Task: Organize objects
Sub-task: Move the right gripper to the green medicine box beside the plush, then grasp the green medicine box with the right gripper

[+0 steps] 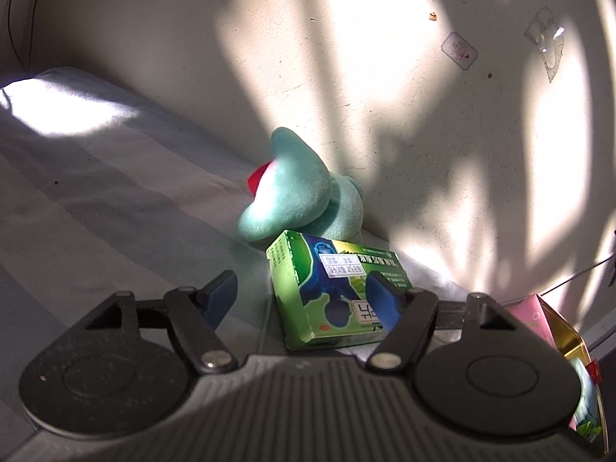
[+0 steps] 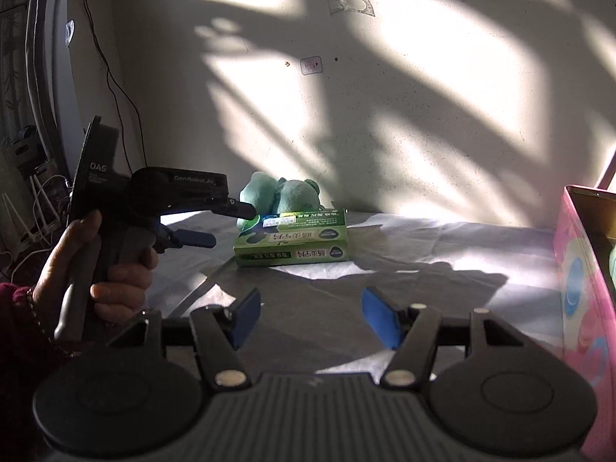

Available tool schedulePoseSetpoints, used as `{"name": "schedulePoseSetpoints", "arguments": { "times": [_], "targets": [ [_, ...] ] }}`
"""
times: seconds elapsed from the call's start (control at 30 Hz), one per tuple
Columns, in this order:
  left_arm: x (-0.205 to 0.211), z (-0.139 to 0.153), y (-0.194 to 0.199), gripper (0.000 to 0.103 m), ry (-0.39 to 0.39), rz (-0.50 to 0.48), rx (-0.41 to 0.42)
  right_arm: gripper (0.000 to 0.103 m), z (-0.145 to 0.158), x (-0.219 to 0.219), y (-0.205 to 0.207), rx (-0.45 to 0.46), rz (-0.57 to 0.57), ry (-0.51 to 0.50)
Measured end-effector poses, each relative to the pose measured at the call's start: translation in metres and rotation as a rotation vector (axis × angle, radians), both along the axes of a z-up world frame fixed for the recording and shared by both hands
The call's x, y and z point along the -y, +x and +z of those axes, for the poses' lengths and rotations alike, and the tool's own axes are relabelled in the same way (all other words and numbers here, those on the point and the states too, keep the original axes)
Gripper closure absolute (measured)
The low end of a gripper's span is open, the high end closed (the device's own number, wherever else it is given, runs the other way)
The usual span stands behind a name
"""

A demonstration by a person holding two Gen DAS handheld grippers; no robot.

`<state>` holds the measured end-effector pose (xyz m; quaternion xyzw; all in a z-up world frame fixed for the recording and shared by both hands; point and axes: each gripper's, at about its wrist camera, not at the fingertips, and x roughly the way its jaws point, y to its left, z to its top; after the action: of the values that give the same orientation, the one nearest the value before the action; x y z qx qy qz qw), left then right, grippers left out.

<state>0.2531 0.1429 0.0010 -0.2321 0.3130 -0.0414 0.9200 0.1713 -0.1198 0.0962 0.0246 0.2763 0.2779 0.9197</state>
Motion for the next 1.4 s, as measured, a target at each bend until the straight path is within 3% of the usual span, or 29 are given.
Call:
{"name": "schedulePoseSetpoints", "arguments": {
  "times": [0.07,0.2,0.27,0.33,0.4,0.8,1.13,1.4],
  "targets": [
    [0.001,-0.002,0.005,0.034,-0.010,-0.012,0.013,0.043,-0.003,-0.021,0.050,-0.092,-0.029,0.068],
    [0.000,-0.011,0.010,0.039,-0.013,-0.032,0.008,0.045,-0.028,-0.024,0.124,-0.319,-0.124,0.325],
    [-0.001,-0.017,0.016,0.046,-0.021,-0.050,-0.022,0.046,-0.041,-0.028,0.142,-0.364,-0.138,0.353],
    [-0.002,-0.018,0.018,0.048,-0.024,-0.044,-0.022,0.058,-0.052,-0.037,0.150,-0.389,-0.123,0.329],
    [0.001,-0.018,0.017,0.052,-0.016,-0.049,-0.025,0.060,-0.057,-0.040,0.143,-0.358,-0.109,0.317],
    [0.027,-0.013,0.001,0.052,0.185,-0.044,0.041,0.060,-0.051,-0.045,0.123,-0.280,-0.094,0.246],
    [0.036,-0.014,-0.004,0.051,0.261,-0.047,0.081,0.055,-0.051,-0.054,0.121,-0.247,-0.089,0.208],
    [0.036,-0.014,-0.004,0.051,0.258,-0.046,0.081,0.055,-0.051,-0.054,0.120,-0.244,-0.089,0.205]
  ]
}}
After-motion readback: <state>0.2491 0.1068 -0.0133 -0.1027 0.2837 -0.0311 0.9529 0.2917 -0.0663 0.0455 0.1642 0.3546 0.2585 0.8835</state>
